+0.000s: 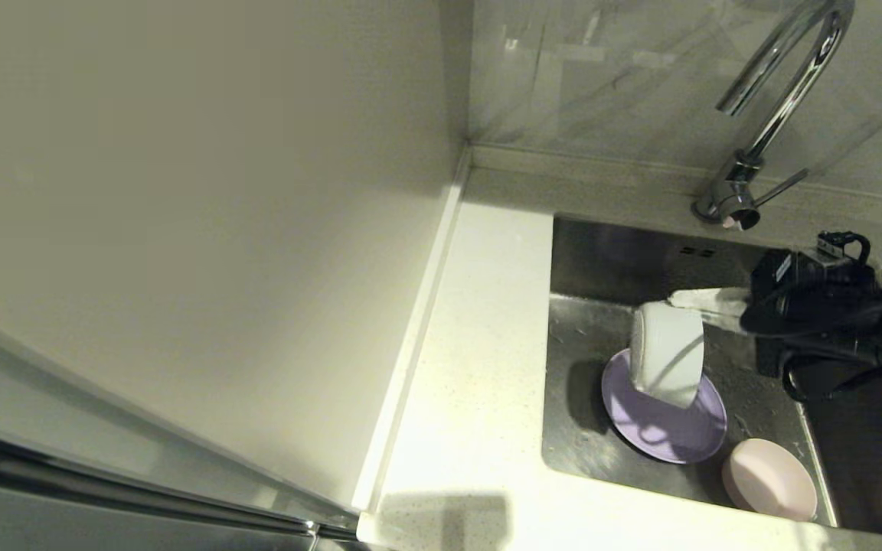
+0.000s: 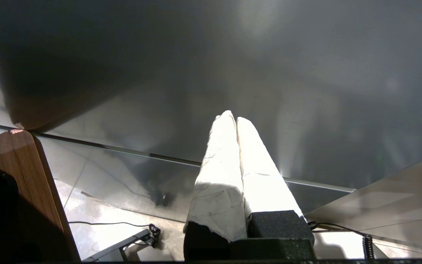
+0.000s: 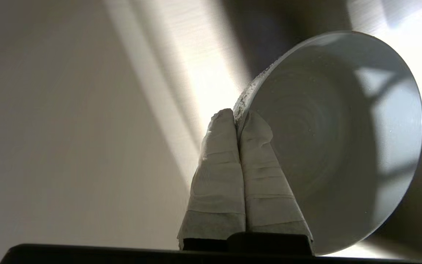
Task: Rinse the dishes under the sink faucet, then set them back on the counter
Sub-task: Put a bowl back to the table from the sink
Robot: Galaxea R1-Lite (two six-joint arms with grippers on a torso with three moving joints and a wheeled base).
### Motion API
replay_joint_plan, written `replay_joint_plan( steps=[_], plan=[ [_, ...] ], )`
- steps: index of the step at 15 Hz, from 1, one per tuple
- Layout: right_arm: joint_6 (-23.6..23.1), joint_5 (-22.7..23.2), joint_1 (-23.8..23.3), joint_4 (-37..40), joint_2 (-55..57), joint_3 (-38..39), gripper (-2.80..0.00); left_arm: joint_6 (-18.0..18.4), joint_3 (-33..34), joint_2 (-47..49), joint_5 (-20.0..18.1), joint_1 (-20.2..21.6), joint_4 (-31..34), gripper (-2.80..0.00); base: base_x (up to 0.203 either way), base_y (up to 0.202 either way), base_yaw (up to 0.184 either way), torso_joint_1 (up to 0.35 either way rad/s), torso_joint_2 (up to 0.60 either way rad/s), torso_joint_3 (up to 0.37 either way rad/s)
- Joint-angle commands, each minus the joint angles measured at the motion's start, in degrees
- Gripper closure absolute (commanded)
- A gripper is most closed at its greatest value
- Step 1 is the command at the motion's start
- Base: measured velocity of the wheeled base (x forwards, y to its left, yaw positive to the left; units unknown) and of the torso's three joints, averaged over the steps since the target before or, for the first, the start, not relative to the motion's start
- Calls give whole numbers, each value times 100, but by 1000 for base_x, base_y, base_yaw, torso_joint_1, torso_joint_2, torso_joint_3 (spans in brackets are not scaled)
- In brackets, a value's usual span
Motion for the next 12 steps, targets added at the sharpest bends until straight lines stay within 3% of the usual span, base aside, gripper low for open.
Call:
replay_joint_plan(
  steps=[1, 3, 6, 9, 12],
  plan=[
    [1243, 816, -322, -512, 3, -175, 0, -2, 18, 0, 0, 5, -5, 0, 0, 0, 0, 0, 0, 0],
    [2169, 1485, -818, -861, 26, -440, 0, -2, 18, 0, 0, 5, -2, 0, 0, 0, 0, 0, 0, 0],
    [3301, 2004, -1412, -1804, 67, -630, 0, -2, 18, 0, 0, 5, -3, 0, 0, 0, 0, 0, 0, 0],
    [3375, 2179, -1435, -2443, 395, -9, 0, -2, 18, 0, 0, 5, -6, 0, 0, 0, 0, 0, 0, 0],
    [3654, 2285, -1451, -2531, 176, -549, 0, -2, 18, 0, 0, 5, -7, 0, 0, 0, 0, 0, 0, 0]
  ],
)
